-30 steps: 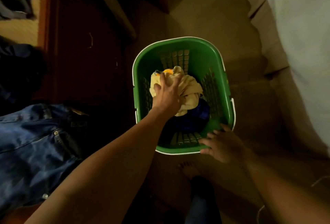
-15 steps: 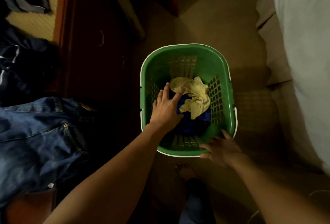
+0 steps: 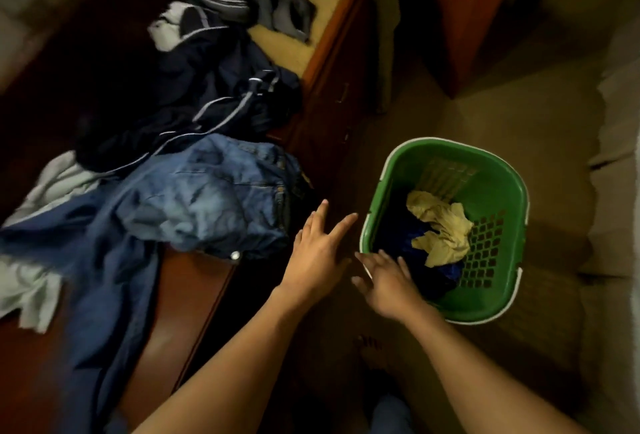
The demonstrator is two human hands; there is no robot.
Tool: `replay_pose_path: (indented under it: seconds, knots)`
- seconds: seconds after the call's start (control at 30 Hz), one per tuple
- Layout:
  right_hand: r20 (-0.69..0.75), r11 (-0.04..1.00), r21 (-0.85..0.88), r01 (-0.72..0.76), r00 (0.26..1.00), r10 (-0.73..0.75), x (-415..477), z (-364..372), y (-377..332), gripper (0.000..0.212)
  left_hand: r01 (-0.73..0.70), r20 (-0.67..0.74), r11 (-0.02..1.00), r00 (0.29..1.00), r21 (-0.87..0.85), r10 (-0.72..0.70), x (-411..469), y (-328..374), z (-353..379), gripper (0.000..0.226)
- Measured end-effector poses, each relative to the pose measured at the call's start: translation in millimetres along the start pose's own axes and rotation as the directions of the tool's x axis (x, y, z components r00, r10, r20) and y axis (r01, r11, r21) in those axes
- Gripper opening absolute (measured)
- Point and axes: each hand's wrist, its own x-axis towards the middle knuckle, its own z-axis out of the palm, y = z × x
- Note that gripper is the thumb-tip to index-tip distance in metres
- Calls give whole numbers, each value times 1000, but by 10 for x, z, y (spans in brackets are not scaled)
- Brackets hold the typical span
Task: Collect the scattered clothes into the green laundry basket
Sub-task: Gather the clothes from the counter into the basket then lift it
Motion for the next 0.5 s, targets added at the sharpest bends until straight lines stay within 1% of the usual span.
replay_pose_path:
  seconds: [0.07, 0.23, 0.37, 0.5]
  knots:
    - [-17, 997, 17, 77, 997, -76, -11, -10, -490, 61, 55, -71, 998, 996, -27, -57, -290, -278, -149, 88]
    - [-43, 957, -43, 286, 957, -288, -61, 175, -1615, 63, 174, -216, 976, 956, -133, -200, -1093, -1160, -470, 90]
    - [0, 926, -84, 368, 929, -370, -79, 393, -2336, 63, 231, -295, 948, 910, -220, -291, -1597, -1782, -665, 93]
    - [-1, 903, -109, 415, 909, -417, -82, 565, -2903, 64, 301, -318, 904, 862, -303, -394, -2052, -2256, -767, 92]
